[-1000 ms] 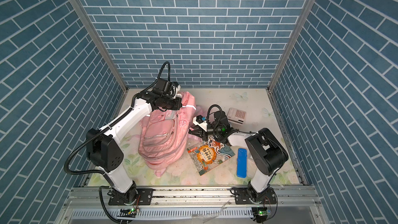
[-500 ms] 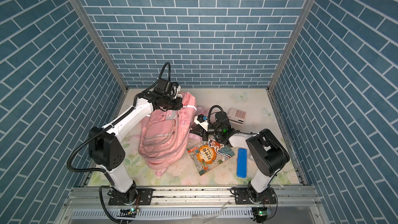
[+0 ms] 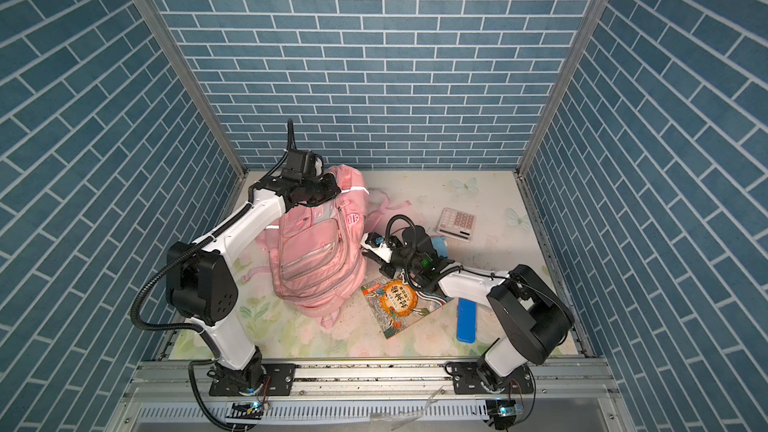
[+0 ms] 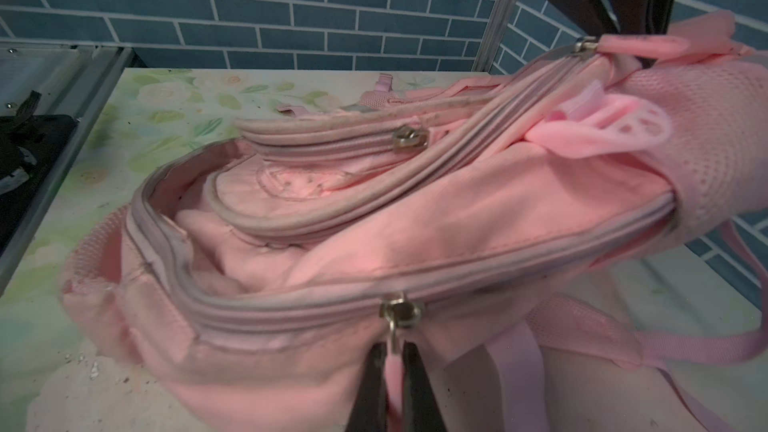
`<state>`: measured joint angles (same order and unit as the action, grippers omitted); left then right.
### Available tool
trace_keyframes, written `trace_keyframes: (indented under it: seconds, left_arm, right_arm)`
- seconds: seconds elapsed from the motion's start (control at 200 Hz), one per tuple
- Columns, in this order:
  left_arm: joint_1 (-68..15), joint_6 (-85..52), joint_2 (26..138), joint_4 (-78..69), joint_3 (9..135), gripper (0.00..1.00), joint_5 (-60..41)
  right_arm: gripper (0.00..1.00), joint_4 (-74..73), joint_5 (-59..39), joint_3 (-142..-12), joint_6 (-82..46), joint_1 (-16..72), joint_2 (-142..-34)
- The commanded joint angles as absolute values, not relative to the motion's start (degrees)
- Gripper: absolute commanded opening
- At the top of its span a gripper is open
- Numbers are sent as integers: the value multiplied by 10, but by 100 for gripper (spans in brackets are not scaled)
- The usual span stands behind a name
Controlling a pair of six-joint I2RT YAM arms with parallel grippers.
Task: Pack the student bag
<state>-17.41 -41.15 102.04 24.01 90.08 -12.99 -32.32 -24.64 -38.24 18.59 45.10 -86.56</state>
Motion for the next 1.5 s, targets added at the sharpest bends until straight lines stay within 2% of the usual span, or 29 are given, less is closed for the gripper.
trace_keyframes:
  seconds: [0.0, 0.23, 0.34, 0.48, 0.545, 0.58, 0.67, 0.76, 0.91, 1.135, 1.275, 1.495]
  left_arm:
    - [-155, -498, 1014, 110, 911, 0, -108]
    - [-143, -537, 1044, 73, 916, 0, -122]
    - [-142, -508, 1060, 99, 933, 0, -119]
    - [-142, -437, 1068, 126, 930, 0, -129]
    - [-138, -377, 1075, 154, 942, 31, -160]
    - [-136, -337, 1082, 187, 957, 41, -170]
    - [-137, -230, 1088, 291, 984, 53, -149]
    - [-137, -154, 1059, 327, 944, 61, -124]
    - [-152, -49, 974, 343, 830, 65, -124]
    - [-272, 45, 897, 376, 726, 66, -17]
    - [-305, 37, 886, 375, 700, 67, -22]
    - [-356, 38, 928, 361, 670, 69, 48]
  right_arm:
    - [0, -286, -213, -375, 239, 471, -845]
    - [0, -226, -208, -398, 255, 511, -877]
    - [0, -251, -178, -387, 210, 507, -867]
    - [0, -265, -205, -395, 183, 479, -869]
    - [0, -259, -227, -408, 179, 468, -873]
    - [0, -256, -236, -412, 183, 464, -875]
    - [0, -248, -256, -419, 192, 454, -877]
    - [0, -240, -274, -423, 188, 440, -878]
    - [0, -226, -299, -428, 179, 419, -885]
    - [0, -199, -307, -438, 176, 410, -888]
    - [0, -192, -315, -438, 175, 410, -882]
    - [0, -198, -323, -431, 159, 410, -876]
